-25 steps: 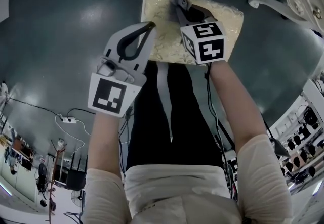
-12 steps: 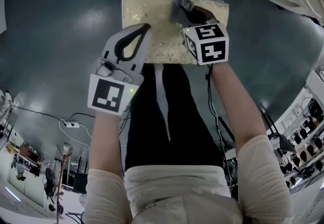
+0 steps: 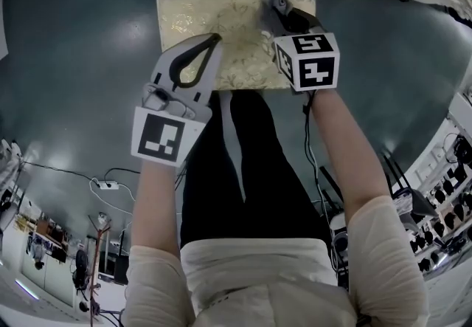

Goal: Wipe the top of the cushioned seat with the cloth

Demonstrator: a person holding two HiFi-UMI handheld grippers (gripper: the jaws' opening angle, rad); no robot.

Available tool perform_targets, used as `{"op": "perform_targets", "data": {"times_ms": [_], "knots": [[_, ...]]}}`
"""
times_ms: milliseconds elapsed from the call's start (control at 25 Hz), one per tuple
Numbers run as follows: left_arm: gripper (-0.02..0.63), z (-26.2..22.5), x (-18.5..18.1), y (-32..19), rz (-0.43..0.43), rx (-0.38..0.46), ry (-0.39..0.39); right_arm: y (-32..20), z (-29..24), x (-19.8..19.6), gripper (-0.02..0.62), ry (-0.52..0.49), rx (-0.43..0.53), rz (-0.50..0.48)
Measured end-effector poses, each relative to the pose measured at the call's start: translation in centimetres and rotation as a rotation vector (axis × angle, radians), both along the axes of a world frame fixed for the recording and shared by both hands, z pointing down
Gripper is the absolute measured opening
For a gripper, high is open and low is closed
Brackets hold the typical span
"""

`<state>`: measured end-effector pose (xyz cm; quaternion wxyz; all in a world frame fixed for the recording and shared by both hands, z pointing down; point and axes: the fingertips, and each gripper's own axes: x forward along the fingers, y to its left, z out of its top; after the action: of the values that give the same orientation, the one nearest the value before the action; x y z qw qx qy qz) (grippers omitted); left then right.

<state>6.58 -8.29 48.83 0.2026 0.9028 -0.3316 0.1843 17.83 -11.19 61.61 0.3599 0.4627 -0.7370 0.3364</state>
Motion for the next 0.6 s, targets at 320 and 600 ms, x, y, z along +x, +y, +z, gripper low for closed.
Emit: {"op": "perform_targets", "data": {"times_ms": [320, 600], "knots": [[0.002, -0.1, 3.0, 0.7, 0.041, 0.003, 0.007, 1.1, 0.2, 4.4, 0.028, 0.042, -0.016, 0.037], [0.002, 0.0, 5.5, 1.2, 0.074, 0.007, 0.011, 2.0, 0.5, 8.0, 0.028, 0.094, -0.027, 0.054]]}}
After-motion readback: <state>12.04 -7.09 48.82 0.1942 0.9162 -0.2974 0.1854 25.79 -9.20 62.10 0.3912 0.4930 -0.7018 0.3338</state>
